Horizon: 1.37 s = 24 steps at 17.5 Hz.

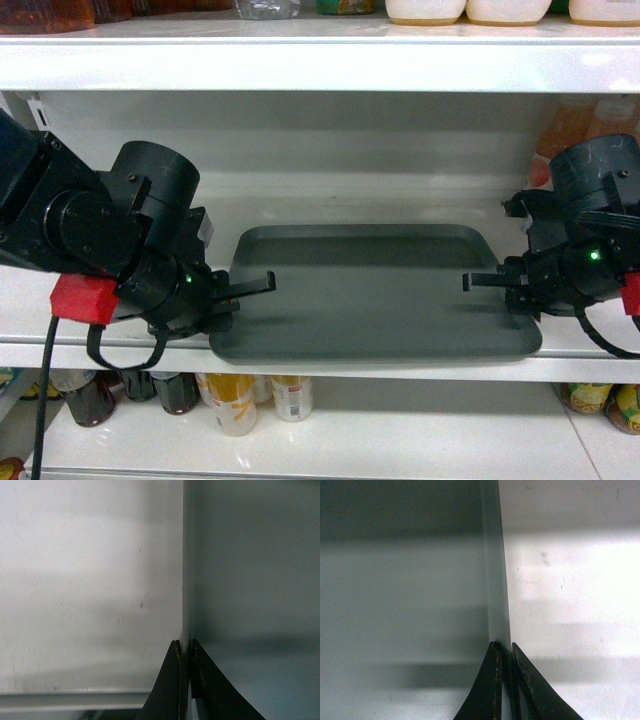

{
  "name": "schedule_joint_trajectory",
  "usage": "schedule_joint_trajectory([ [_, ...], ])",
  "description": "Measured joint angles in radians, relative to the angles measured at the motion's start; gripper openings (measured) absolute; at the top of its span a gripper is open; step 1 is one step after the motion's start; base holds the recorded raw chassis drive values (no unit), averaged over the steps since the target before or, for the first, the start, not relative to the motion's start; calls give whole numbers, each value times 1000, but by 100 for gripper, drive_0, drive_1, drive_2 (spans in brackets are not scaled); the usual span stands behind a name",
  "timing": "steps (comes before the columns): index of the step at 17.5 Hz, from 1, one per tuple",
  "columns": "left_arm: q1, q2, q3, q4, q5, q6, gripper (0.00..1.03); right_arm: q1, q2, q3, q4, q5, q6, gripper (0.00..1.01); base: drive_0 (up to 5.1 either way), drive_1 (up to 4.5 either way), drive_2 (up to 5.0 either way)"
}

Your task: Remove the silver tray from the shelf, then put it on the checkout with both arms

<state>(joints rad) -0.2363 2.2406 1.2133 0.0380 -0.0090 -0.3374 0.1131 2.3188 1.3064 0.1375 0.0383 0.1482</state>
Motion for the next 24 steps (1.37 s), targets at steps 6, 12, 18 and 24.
schedule_joint_trajectory([
  [6,-44,-262,-343,151,-66,0,3,5,-281,-367,162,-17,52,4,0,0,0],
  [12,-64,-618,-536,120,-109,13,3,19,-644,-656,226,-47,134,4,0,0,0],
  [18,-90,-668,-550,109,-159,48,3,18,-652,-687,241,-48,152,4,0,0,0],
  [24,-90,-672,-550,107,-160,52,3,18,-652,-687,240,-50,158,4,0,0,0],
])
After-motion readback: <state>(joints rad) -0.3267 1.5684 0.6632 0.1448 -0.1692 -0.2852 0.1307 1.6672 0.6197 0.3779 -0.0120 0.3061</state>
